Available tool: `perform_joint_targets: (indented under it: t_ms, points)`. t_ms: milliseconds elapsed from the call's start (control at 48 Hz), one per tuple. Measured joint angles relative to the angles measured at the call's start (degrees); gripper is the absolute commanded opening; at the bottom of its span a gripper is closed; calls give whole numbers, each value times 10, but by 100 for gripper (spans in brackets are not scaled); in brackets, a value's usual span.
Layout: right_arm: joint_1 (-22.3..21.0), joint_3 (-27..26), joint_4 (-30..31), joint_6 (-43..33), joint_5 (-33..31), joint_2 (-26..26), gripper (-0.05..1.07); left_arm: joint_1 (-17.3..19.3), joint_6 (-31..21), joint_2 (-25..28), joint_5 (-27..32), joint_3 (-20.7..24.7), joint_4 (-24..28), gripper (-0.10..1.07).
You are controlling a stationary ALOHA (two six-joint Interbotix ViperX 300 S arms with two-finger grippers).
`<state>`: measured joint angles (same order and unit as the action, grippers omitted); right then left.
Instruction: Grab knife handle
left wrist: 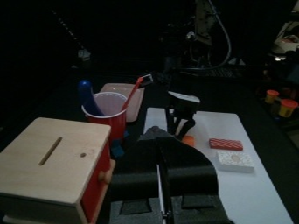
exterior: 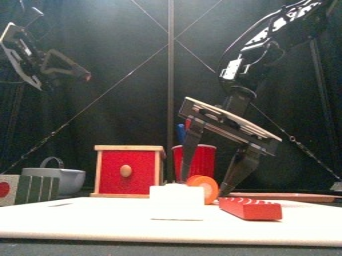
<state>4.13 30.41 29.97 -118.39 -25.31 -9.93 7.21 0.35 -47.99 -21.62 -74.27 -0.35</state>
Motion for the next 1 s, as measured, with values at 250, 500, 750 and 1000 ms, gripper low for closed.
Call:
perform_joint_targets:
  t_ms: [250,500,750,1000]
  points:
    - [2,0,1,0,-37,6,97,0,0,0,2,0,0,-1]
    - [18,0,7,1,-61,47,97,2,-1,0,2,1,0,-1]
    - [23,0,37,26,-109,124,97,7,0,0,3,0,0,-1]
    - [11,-19,44,135,-112,188,97,11,0,0,2,-2,0,-1]
